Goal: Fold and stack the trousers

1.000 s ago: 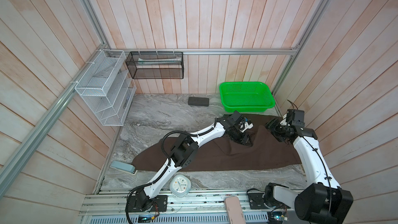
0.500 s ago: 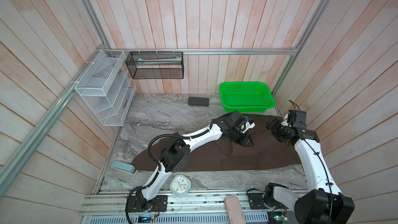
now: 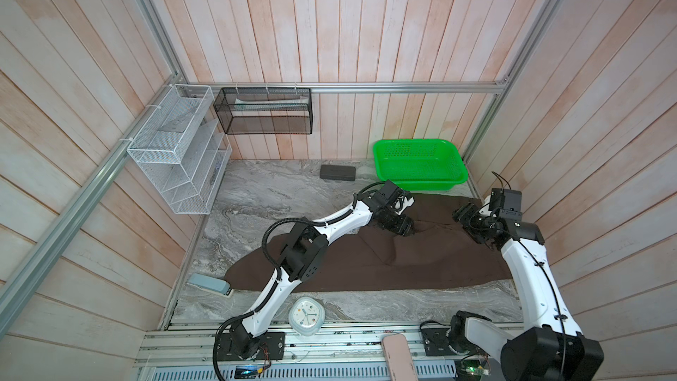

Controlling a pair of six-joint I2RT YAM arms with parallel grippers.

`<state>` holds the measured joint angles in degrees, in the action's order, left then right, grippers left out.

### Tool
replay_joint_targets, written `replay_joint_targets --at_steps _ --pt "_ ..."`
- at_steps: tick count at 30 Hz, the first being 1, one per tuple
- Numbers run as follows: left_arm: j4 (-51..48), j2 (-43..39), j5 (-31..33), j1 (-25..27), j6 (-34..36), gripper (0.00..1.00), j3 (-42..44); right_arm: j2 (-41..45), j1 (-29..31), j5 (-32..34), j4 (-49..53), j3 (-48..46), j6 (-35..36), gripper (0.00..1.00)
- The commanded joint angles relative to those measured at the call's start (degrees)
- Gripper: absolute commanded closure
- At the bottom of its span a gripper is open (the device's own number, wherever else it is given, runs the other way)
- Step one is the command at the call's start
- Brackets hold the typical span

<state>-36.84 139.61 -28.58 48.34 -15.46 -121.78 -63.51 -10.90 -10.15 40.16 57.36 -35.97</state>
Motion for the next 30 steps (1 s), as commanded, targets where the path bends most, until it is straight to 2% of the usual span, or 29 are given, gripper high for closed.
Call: replay_joint_targets --at_steps 1,4,7,10,14,15,18,20,25,28,30 --pt "-6.2 1.4 -5.3 1.1 3.8 0.30 -4.8 0.3 0.4 1.3 1.4 0.2 0.4 0.31" --pt "-6.1 -0.6 -9.1 1.8 4.8 0.32 -3.0 0.1 0.3 1.4 1.0 -0.1 0.5 0.31" --pt "-5.6 -2.4 -13.0 2.4 5.7 0.43 -1.1 -0.2 0.4 1.2 0.7 0.0 0.4 0.31" --pt "-6.5 -2.9 -14.0 3.4 7.0 0.62 -1.3 -0.3 0.3 0.9 0.4 0.0 0.3 0.31" --pt "-7.7 -3.8 -12.4 4.3 8.2 0.97 -2.4 -0.3 0.3 0.8 0.3 -0.1 0.2 0.31" --pt "-7.5 -4.9 -11.0 4.4 8.2 1.00 -2.1 -0.2 0.4 0.8 0.2 -0.1 0.2 0.31" --pt "-2.0 -12.5 -2.6 3.3 4.6 1.00 3.5 -0.3 0.4 0.5 0.4 0.3 0.1 0.32" --pt "4.1 -20.4 3.8 1.1 0.7 1.00 11.0 -0.1 0.3 0.3 0.2 0.8 0.0 0.32" --pt "21.7 -46.3 23.5 -5.4 -8.1 1.00 36.3 -0.3 0.7 -0.6 -0.4 1.5 -0.8 0.32" --pt "28.1 -58.7 34.1 -8.2 -10.7 1.00 48.3 -1.1 2.0 -0.6 -1.4 1.2 -1.5 0.32" --pt "30.2 -64.6 37.7 -10.5 -13.3 1.00 53.7 -2.0 3.2 -0.5 -2.3 0.8 -2.0 0.32"
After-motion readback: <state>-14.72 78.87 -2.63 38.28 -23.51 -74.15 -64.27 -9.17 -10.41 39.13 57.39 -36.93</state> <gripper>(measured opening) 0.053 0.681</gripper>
